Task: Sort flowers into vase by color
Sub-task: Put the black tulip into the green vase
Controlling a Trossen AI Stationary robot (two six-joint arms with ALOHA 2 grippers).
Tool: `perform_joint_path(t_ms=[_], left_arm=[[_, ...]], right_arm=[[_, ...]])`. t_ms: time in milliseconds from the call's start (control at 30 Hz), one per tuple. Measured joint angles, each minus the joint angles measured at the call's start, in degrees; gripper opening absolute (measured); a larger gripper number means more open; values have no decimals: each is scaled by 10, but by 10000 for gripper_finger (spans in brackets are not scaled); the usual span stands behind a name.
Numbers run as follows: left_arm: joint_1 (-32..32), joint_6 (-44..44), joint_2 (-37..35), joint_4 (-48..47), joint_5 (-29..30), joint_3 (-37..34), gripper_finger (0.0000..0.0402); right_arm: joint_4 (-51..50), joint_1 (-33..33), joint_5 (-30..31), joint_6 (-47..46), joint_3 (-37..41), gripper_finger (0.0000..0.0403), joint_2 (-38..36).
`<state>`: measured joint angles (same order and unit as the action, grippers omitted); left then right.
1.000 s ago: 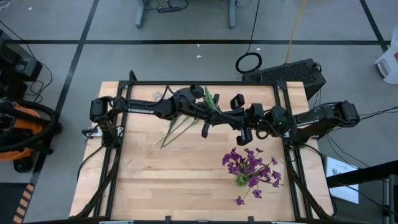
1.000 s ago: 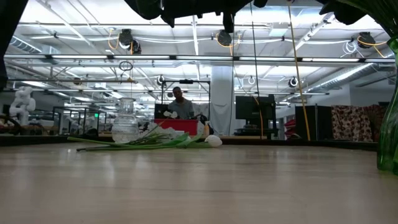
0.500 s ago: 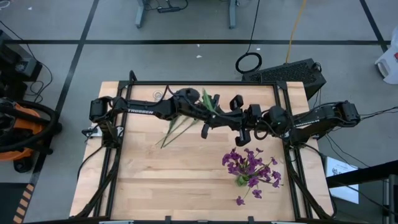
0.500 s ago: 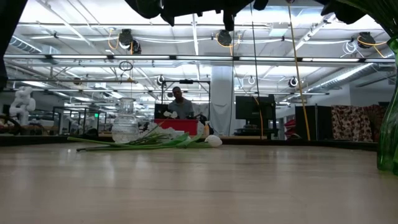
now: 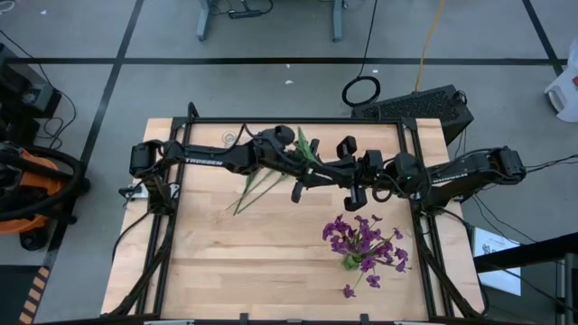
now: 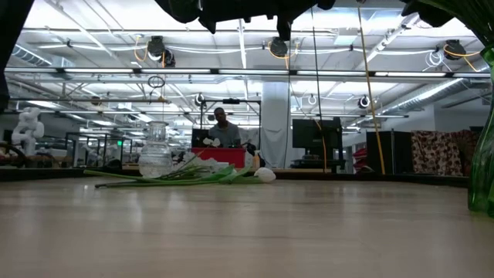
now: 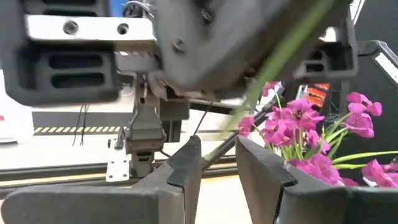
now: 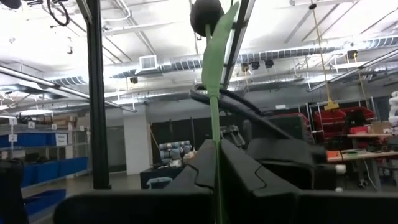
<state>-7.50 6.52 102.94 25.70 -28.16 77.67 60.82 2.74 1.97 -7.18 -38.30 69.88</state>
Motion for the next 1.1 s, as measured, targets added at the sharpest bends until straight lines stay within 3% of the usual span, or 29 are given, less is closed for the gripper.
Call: perform_joint_path(t_ms=[1100], left_arm=[[4, -10, 0, 14, 27, -1, 107]], right_arm=[[-35, 0, 10, -8, 0, 4, 7]])
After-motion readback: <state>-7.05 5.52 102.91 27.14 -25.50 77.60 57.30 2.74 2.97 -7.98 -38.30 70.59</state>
